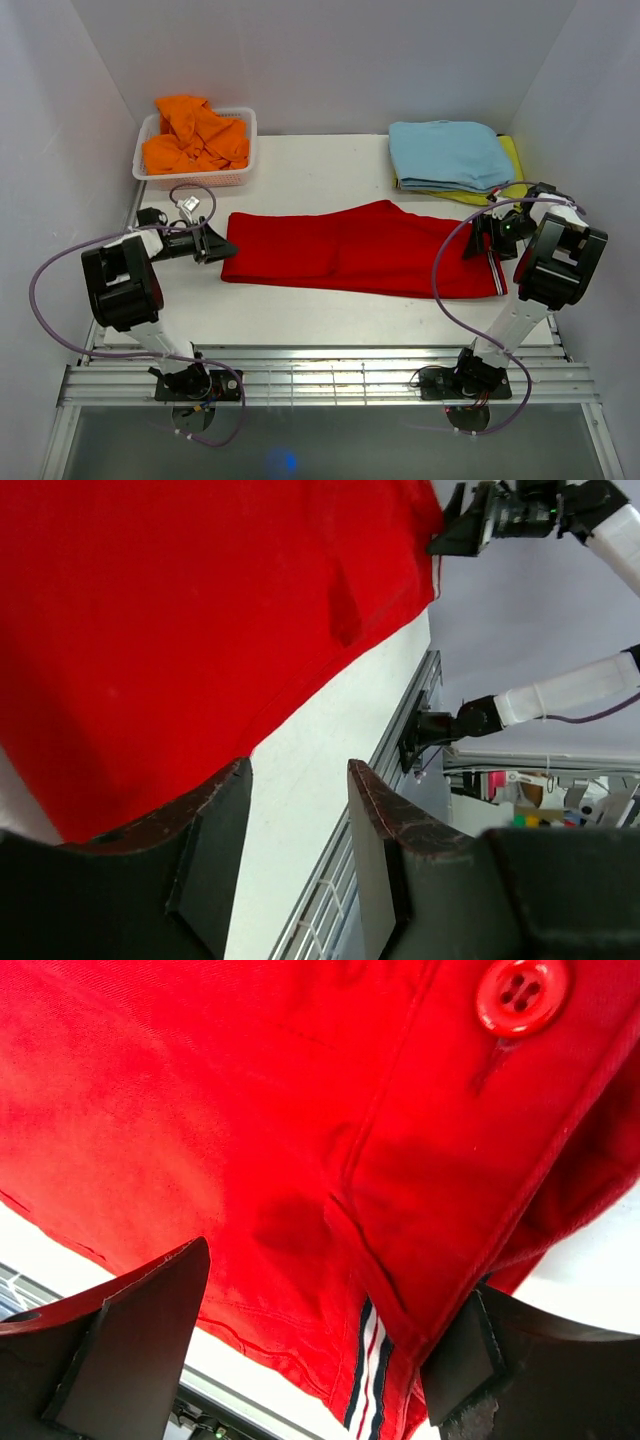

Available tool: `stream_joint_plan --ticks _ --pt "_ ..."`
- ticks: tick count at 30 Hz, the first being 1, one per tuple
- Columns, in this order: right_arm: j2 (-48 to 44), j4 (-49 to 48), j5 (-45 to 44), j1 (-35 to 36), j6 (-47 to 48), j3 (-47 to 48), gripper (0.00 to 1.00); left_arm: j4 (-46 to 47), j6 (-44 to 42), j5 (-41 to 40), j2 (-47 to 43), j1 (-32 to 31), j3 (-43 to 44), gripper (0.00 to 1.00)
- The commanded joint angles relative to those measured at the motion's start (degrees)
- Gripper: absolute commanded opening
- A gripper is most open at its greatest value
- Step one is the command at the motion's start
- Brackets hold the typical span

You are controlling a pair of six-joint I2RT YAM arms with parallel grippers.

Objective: Fold and stack the trousers
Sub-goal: Fold the trousers

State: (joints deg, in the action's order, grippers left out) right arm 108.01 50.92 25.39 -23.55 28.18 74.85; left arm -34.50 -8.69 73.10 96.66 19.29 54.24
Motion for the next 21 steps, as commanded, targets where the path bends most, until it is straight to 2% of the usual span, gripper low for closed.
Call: stream_joint_plan --ticks 1,3,6,8,10,14,17,21 --pt "1.59 0.06 -0.16 0.52 -1.29 2.49 0.82 14.89 10.08 -4.01 4.66 -0.3 -3.44 0.53" --pt "1.94 0.06 -0.51 0.87 -1.38 3.19 0.82 14.73 11.05 -10.21 9.74 -0.13 -1.95 0.5" --pt "2.82 0.06 -0.86 1.58 -1.64 3.98 0.82 12.02 9.57 -12.01 13.19 0.92 -0.28 0.5" --pt "2.82 0.06 -0.87 2.36 -1.64 4.08 0.82 9.29 3.7 -10.71 11.8 1.01 0.6 0.54" --pt "2.82 -0.38 -0.78 3.07 -1.9 3.99 0.82 3.76 -2.08 -7.38 7.34 1.98 1.92 0.64" --pt "3.0 -1.17 -0.87 5.35 -2.61 3.9 0.82 -1.7 -5.28 -6.83 2.13 7.85 3.5 0.78" --pt "3.26 -1.87 -1.04 6.32 -3.22 3.99 0.81 -4.08 -8.7 -11.2 3.87 10.94 4.91 0.81" --pt "3.53 -1.96 -1.13 6.94 -3.66 4.6 0.81 -1.37 -8.02 -13.07 8.88 11.47 5.0 0.81"
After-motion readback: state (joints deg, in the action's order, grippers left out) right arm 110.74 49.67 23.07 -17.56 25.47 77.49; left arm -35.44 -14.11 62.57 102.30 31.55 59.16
